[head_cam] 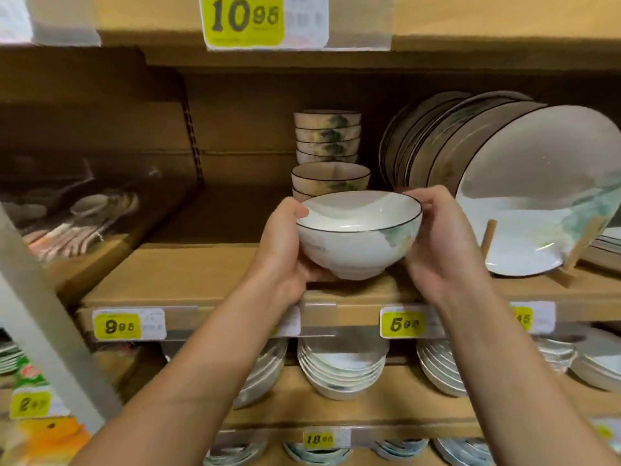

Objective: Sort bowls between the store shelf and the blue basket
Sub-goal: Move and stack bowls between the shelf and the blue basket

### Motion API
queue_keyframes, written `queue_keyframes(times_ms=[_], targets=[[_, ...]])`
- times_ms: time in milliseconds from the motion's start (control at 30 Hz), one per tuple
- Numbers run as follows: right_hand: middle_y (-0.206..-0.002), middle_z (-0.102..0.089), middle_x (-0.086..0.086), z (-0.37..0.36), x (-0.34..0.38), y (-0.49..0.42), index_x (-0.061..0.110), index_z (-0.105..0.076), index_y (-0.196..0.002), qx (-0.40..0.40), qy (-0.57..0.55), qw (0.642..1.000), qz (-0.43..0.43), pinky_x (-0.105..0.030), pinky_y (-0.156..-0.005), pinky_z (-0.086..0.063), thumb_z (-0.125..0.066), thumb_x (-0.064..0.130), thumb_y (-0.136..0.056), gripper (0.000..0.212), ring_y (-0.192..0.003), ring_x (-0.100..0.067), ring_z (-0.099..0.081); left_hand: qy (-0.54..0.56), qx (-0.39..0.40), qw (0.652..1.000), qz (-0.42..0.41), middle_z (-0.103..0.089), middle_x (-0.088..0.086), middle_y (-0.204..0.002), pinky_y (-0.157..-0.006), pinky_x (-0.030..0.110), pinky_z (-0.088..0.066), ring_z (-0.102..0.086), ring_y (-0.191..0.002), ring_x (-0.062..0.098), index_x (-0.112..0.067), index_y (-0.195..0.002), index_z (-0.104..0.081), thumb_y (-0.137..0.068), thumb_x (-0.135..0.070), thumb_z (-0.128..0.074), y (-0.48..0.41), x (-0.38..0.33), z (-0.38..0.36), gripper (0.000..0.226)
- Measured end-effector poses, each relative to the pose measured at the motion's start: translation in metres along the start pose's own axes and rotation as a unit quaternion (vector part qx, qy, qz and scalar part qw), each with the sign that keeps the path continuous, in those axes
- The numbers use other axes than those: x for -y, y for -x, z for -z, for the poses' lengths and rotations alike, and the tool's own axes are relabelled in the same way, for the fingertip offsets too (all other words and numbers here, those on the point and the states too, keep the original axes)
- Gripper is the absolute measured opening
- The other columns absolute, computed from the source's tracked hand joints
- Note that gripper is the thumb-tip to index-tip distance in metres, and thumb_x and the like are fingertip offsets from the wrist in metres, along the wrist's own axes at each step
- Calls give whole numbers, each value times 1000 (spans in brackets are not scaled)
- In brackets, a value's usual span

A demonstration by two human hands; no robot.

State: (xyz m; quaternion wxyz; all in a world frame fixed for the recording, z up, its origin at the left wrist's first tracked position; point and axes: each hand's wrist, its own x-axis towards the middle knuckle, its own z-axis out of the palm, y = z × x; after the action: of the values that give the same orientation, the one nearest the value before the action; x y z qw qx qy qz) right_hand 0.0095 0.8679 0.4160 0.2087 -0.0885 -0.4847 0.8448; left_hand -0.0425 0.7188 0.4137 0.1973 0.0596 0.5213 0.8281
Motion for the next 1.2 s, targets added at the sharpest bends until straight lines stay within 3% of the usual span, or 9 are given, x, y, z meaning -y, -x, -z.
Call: queue_keyframes(times_ms=[167, 367, 467, 600, 733, 867, 967, 1100, 1200], targets=[[-125, -56, 14, 2, -37, 15, 42, -39, -139, 2, 116, 989, 86, -29, -89, -50, -64, 45, -64, 79, -113, -6, -57, -10, -50, 995, -85, -73, 11, -106, -73, 55, -59, -71, -95, 27, -19, -117, -58, -92, -27, -40, 5, 19, -18, 33], [-104, -72, -11, 3, -9, -15, 11, -62, -113, -13, -52, 998, -11, -45, -88, -56, -40, 1, -76, 44, -98, -28, -66, -58, -53, 989, -123, -64, 6, -113, -87, 43, -57, -63, -103, 19, -18, -122, -53, -85, -28, -52, 5, 24, -8, 38], [-105, -70, -20, 8, 3, -28, 0, -62, -112, 53, -83, 990, -100, -42, -81, -56, -39, 4, -65, 53, -95, -36, -66, -33, -26, 994, -99, -71, 6, -99, -76, 35, -57, -67, -89, 18, -10, -121, -61, -86, -25, -50, 1, 10, -6, 39], [-105, -69, -24, 10, 7, -36, -6, -63, -109, 166, -58, 965, -195, -42, -75, -60, -36, 8, -59, 58, -86, -38, -69, -15, 7, 997, -72, -69, 20, -113, -96, 46, -50, -67, -103, 29, 2, -119, -61, -89, -23, -44, -3, -2, -6, 43], [-100, -71, -25, 6, 8, -39, -5, -70, -99, 193, -31, 956, -217, -46, -67, -60, -38, 7, -63, 50, -79, -40, -71, 27, -13, 996, -81, -73, 17, -96, -82, 41, -56, -71, -86, 28, 0, -101, -66, -80, -17, -45, -4, 0, -5, 34], [-97, -71, -17, -4, 2, -34, 1, -67, -99, 97, -38, 981, -162, -44, -86, -55, -47, 13, -82, 28, -90, -32, -68, 81, -87, 988, -104, -74, 11, -77, -70, 43, -59, -72, -68, 25, -4, -95, -64, -74, -14, -47, -6, 8, -10, 29], [-72, -71, 3, 1, -13, -24, 14, -65, -90, 22, -31, 999, -14, -33, -71, -55, -55, 24, -90, 15, -72, -10, -69, 97, -129, 980, -114, -73, 13, -84, -76, 46, -58, -72, -75, 26, -6, -97, -63, -79, -14, -47, -5, 9, -15, 25], [-123, -66, 2, 0, -37, -2, 22, -45, -139, 70, 110, 990, 56, -35, -93, -52, -65, 54, -73, 76, -110, -10, -65, 67, -152, 975, -146, -68, 21, -108, -91, 48, -54, -68, -98, 32, -5, -110, -60, -88, -16, -46, -3, 10, -19, 29], [-116, -69, -6, -7, -31, -6, 15, -49, -133, 61, 119, 989, 55, -42, -97, -51, -64, 50, -81, 64, -106, -18, -67, 24, -94, 980, -174, -72, 18, -104, -80, 37, -59, -70, -96, 28, 0, -113, -62, -92, -20, -39, 1, 14, -18, 37]])
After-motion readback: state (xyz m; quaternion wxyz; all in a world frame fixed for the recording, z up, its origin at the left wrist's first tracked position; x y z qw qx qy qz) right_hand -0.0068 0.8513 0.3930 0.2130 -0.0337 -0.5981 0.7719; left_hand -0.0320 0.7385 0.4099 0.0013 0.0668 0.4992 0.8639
